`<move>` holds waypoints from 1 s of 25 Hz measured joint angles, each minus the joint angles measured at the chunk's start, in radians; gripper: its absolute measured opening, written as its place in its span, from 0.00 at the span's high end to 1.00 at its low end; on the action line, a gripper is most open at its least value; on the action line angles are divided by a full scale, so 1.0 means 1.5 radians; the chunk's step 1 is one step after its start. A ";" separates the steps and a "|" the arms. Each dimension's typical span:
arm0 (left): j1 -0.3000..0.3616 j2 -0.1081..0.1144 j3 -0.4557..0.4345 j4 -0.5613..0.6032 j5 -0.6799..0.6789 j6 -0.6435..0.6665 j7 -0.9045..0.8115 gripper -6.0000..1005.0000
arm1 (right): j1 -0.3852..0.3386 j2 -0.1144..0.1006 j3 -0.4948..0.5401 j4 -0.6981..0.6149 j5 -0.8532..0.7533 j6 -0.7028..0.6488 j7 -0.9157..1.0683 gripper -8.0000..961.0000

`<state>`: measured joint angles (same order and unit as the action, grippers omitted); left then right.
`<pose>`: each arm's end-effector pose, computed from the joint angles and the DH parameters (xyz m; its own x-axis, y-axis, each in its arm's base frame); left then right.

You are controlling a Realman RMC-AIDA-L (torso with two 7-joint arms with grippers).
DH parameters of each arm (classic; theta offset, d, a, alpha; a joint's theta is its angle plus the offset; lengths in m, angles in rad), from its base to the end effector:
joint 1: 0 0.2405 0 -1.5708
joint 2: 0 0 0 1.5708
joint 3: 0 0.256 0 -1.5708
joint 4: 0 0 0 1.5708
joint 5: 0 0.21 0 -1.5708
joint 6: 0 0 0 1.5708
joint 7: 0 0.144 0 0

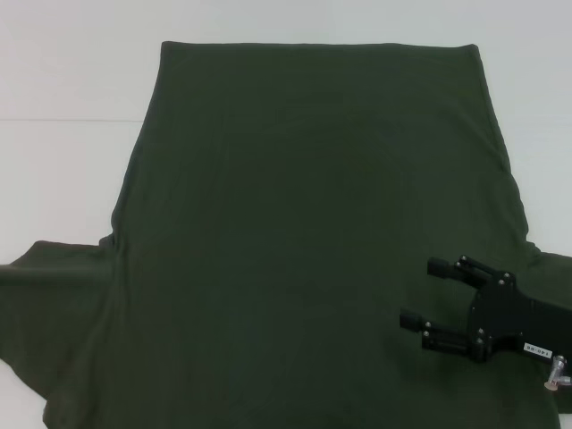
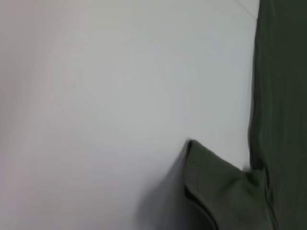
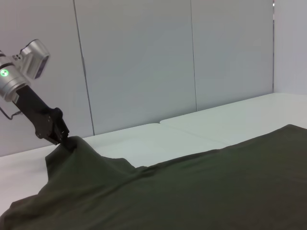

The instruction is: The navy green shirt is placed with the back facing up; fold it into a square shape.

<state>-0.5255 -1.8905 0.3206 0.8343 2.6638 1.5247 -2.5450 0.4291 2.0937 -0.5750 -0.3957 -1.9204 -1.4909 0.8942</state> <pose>-0.3778 0.3188 0.1321 -0.0885 0.8739 0.4780 0.9640 0.1960 -0.1799 0.3034 0.2872 -0.0333 0.7932 -0.1778 -0.5824 -0.4204 -0.8519 -0.3124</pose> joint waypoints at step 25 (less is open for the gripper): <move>-0.101 0.011 0.014 0.001 -0.002 0.093 -0.054 0.93 | 0.003 0.000 0.002 0.003 0.000 0.003 -0.005 0.04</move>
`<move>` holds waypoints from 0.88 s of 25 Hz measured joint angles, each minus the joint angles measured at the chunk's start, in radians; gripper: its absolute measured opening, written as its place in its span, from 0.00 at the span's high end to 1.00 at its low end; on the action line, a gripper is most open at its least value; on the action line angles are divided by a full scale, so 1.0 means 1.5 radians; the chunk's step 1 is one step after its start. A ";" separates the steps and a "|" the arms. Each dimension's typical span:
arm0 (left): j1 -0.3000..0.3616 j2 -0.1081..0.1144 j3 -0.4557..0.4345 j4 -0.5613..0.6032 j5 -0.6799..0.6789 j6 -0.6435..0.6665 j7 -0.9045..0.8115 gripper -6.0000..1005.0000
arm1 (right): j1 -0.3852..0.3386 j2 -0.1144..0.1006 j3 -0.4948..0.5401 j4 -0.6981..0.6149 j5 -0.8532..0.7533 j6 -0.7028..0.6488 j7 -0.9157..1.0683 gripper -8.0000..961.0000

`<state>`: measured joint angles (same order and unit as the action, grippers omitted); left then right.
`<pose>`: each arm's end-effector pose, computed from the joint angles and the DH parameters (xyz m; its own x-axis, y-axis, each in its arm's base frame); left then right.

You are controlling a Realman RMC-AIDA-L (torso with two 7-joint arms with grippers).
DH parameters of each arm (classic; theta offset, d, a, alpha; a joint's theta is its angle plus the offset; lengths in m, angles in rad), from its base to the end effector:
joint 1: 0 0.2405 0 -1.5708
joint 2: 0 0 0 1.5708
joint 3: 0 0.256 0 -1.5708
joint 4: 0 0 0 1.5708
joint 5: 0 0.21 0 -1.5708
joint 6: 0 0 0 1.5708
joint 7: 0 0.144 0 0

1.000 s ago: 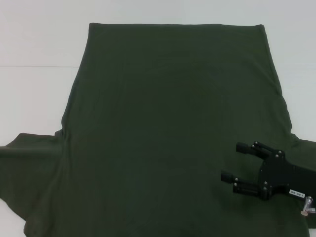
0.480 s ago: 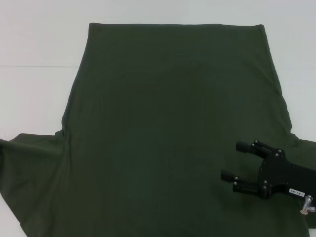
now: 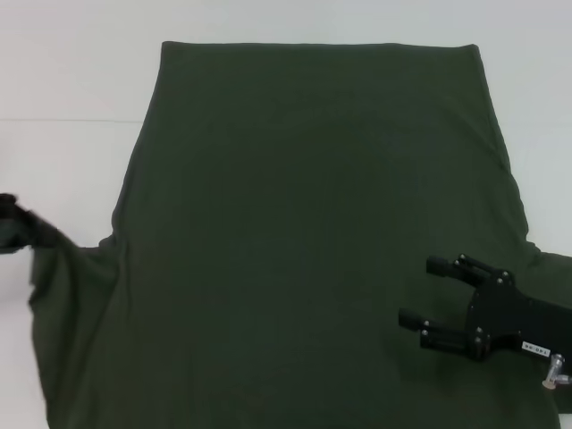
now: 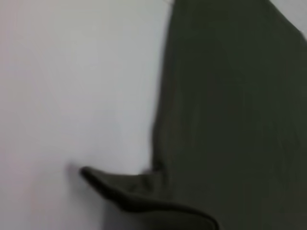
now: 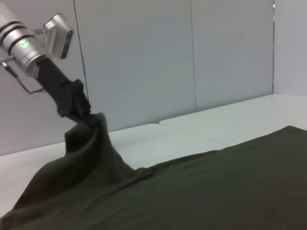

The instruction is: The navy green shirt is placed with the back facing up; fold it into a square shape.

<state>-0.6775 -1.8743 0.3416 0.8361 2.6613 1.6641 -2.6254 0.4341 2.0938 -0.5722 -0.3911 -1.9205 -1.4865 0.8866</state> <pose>-0.3148 0.3594 0.1297 -0.0348 0.9239 0.3811 0.9913 0.0803 -0.1043 0.3026 0.2886 -0.0340 0.7955 -0.1719 -0.5810 -0.4159 -0.8523 -0.3172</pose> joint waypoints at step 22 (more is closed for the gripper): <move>-0.069 -0.097 0.072 -0.015 -0.029 -0.008 0.019 0.92 | -0.006 0.002 0.001 0.003 0.000 -0.003 0.000 0.04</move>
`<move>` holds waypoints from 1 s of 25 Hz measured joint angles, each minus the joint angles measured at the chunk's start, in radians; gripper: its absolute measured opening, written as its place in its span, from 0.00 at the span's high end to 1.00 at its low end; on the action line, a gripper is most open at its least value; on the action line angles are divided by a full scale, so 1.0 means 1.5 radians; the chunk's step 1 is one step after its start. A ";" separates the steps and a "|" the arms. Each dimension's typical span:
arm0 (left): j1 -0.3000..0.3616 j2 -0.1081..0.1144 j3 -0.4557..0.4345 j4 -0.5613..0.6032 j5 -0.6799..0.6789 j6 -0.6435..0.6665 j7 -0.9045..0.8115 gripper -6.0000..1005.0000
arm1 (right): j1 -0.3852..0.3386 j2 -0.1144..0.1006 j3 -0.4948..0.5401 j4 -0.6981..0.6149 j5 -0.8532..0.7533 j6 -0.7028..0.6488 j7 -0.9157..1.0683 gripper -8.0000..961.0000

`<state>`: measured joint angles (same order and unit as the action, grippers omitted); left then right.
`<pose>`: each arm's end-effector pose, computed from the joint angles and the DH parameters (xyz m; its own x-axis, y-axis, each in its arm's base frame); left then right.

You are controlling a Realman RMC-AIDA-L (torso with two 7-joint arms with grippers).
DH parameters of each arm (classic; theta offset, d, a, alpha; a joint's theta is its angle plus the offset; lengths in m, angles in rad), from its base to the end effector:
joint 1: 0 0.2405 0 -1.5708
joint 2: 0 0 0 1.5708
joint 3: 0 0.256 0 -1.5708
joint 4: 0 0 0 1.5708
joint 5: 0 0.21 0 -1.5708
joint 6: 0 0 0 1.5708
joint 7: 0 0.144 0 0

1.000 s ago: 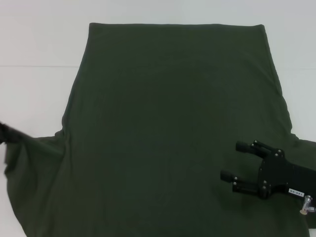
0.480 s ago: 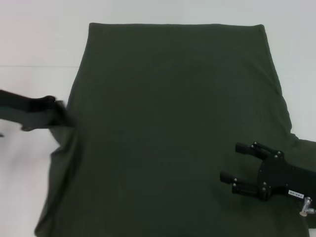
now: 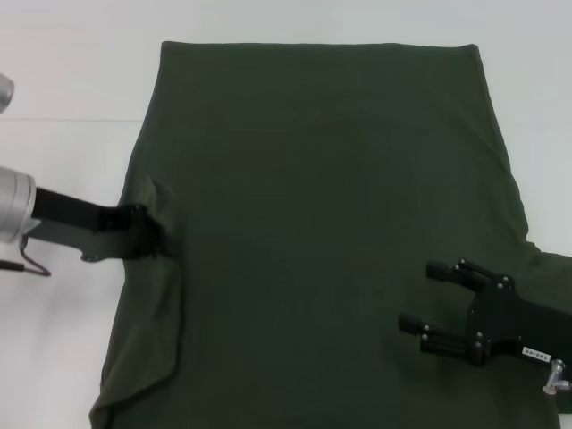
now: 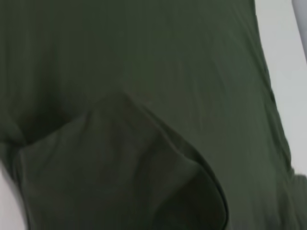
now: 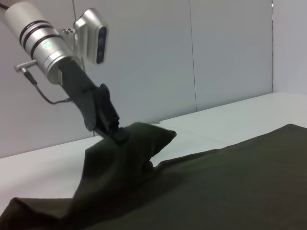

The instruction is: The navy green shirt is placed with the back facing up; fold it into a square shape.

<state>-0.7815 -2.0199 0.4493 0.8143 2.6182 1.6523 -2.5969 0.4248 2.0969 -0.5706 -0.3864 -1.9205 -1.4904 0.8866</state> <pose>-0.2518 0.3769 0.0507 0.1112 0.9661 0.2332 0.9938 -0.1078 -0.0275 0.3041 0.2846 -0.0358 0.7885 -0.1821 -0.5875 -0.4270 -0.8495 -0.3098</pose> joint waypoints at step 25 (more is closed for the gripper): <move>0.221 0.026 -0.031 -0.071 -0.366 0.130 0.608 0.26 | -0.004 -0.002 0.018 0.000 0.000 -0.003 0.009 0.04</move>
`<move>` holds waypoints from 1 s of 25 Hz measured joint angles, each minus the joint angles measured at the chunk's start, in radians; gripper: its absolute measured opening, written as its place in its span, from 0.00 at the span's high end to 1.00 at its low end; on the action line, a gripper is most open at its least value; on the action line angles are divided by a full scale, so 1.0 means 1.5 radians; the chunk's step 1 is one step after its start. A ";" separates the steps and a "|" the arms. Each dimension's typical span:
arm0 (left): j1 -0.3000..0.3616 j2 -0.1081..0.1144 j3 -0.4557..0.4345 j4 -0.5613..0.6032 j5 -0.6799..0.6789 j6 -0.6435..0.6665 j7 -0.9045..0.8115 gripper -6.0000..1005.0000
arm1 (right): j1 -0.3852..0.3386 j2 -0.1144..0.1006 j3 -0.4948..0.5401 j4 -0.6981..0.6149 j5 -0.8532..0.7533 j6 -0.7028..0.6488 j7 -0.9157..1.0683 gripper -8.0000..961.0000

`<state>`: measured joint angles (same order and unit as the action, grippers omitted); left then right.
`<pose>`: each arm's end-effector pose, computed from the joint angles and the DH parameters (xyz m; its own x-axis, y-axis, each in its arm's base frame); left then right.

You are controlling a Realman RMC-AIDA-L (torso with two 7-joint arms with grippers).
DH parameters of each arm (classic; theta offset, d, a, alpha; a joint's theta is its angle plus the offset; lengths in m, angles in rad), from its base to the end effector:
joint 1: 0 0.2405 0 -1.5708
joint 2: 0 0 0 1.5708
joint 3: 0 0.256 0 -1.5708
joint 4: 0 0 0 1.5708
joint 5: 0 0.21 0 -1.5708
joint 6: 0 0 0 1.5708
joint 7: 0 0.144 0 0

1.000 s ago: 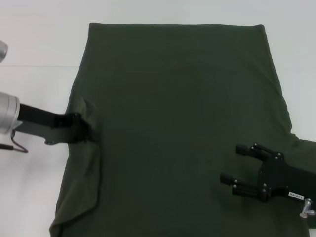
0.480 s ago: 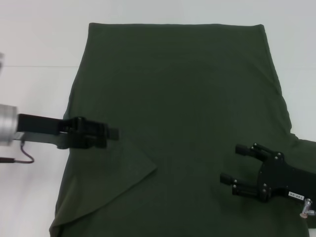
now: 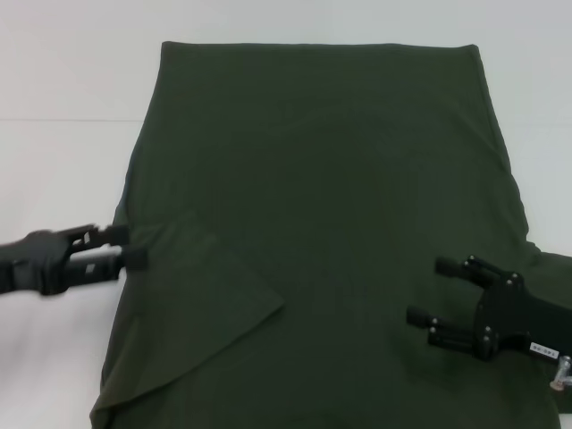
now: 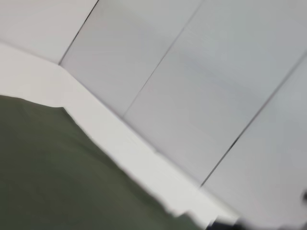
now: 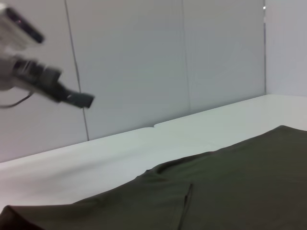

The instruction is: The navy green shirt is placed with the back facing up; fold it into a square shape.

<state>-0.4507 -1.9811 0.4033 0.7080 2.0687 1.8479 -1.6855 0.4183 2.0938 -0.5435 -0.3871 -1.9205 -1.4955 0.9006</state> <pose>-0.2976 0.2948 0.0769 0.5481 0.5630 0.6186 0.6942 -0.7187 0.0390 0.3073 0.2844 -0.0312 0.7734 -0.1939 -0.6035 -0.4548 -0.8330 -0.3151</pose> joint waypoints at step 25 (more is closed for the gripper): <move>0.038 -0.028 0.025 0.068 0.071 -0.021 0.226 0.15 | -0.084 -0.107 0.177 -0.409 -0.220 -0.216 1.021 0.04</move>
<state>-0.3937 -2.0226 0.4411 0.8098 2.1751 1.8167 -1.3461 0.2925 1.9337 -0.2785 -1.0011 -2.2501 -1.8197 2.4324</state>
